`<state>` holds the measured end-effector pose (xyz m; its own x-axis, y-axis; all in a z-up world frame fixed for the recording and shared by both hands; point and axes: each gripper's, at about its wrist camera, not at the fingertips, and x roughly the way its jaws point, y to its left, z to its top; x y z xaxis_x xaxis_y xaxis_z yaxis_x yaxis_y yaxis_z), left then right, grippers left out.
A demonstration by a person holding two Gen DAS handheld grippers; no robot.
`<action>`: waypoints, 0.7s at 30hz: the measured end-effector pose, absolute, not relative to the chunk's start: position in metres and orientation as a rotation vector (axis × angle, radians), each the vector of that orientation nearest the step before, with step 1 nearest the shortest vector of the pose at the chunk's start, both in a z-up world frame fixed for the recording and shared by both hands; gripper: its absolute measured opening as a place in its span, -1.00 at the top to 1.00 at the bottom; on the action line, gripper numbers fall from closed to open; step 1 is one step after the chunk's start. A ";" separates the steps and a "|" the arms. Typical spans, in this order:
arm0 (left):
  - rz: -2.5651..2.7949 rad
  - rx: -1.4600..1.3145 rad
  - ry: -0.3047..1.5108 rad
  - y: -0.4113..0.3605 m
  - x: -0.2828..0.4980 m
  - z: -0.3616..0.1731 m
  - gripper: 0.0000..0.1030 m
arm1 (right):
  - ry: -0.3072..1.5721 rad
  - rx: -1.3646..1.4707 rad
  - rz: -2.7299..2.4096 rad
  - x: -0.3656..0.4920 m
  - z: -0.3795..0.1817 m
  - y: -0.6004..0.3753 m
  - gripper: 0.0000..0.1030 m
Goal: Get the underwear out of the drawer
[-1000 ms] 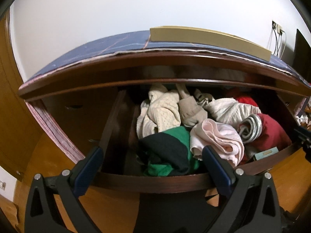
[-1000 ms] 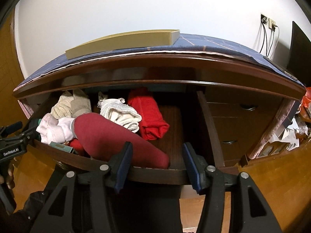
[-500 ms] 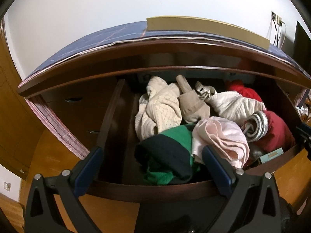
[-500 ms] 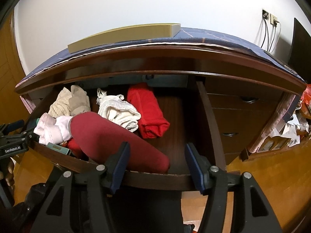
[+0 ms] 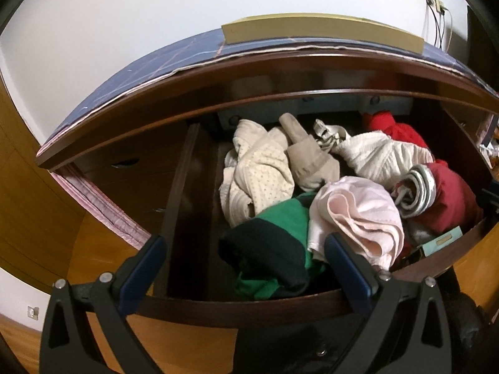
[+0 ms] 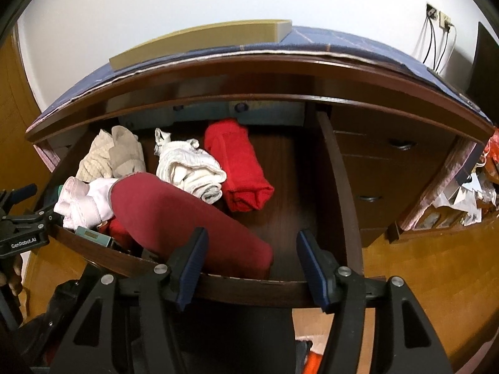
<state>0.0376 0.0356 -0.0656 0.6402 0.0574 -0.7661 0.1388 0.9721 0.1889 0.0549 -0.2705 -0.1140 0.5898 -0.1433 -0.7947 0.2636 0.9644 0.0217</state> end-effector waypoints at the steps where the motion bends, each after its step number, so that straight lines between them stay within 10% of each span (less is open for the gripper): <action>1: -0.039 0.245 0.877 0.035 0.037 -0.065 -1.00 | 0.914 0.145 -0.238 0.056 -0.114 -0.271 -0.19; 21: -0.030 0.270 0.895 0.033 0.033 -0.063 -1.00 | 0.995 0.148 -0.221 0.063 -0.112 -0.269 -0.18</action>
<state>0.0328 0.0329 -0.0634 0.6274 0.0865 -0.7739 0.1380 0.9657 0.2199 0.0631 -0.2694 -0.1117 0.5251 -0.1171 -0.8430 0.2514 0.9676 0.0221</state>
